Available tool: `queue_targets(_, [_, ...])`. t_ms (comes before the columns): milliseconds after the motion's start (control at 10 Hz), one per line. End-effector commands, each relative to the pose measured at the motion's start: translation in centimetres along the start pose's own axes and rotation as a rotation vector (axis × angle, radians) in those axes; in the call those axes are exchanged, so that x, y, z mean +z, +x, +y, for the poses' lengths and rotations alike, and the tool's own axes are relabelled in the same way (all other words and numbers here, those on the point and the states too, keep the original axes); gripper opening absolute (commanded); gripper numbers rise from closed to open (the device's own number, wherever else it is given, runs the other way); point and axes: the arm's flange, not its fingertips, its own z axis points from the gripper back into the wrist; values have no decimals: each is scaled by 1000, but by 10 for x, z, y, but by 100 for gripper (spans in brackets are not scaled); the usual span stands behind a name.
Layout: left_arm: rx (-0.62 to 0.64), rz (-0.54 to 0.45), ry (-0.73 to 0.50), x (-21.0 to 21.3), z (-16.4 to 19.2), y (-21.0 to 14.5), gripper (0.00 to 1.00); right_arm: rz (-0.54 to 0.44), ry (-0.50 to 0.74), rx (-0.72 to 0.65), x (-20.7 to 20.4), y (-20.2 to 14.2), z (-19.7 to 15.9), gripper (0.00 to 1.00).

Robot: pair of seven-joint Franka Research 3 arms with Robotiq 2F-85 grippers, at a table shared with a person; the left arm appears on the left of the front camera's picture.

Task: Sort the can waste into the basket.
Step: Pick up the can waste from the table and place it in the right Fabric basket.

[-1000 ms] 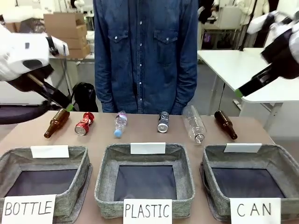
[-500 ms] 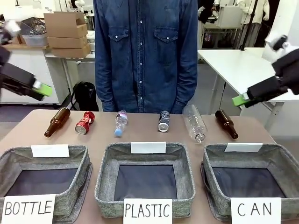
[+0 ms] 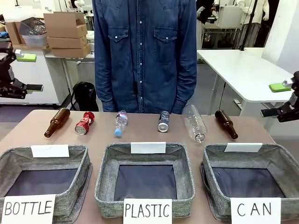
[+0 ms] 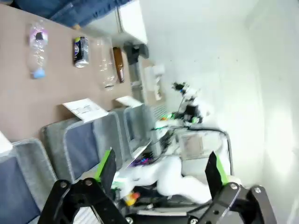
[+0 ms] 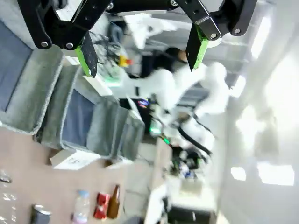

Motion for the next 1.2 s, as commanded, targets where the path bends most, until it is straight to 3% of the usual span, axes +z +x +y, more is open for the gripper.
queue_targets(0, [13,27,186,-12,17,-40,100,-189,-188,-115,-9,2,-3,100])
queue_targets(100, [0,0,0,0,0,0,100,0,0,0,0,0,0,100])
queue_targets(700, [0,0,0,0,0,0,100,0,0,0,0,0,0,100])
queue_targets(800, [22,9,21,2,-2,-1,100,0,0,0,0,0,0,100])
queue_targets(1000, [-58,78,274,5,-38,-1,100,0,0,0,0,0,0,100])
queue_targets(1100, [-47,105,363,-9,-38,9,100,0,0,0,0,0,0,100])
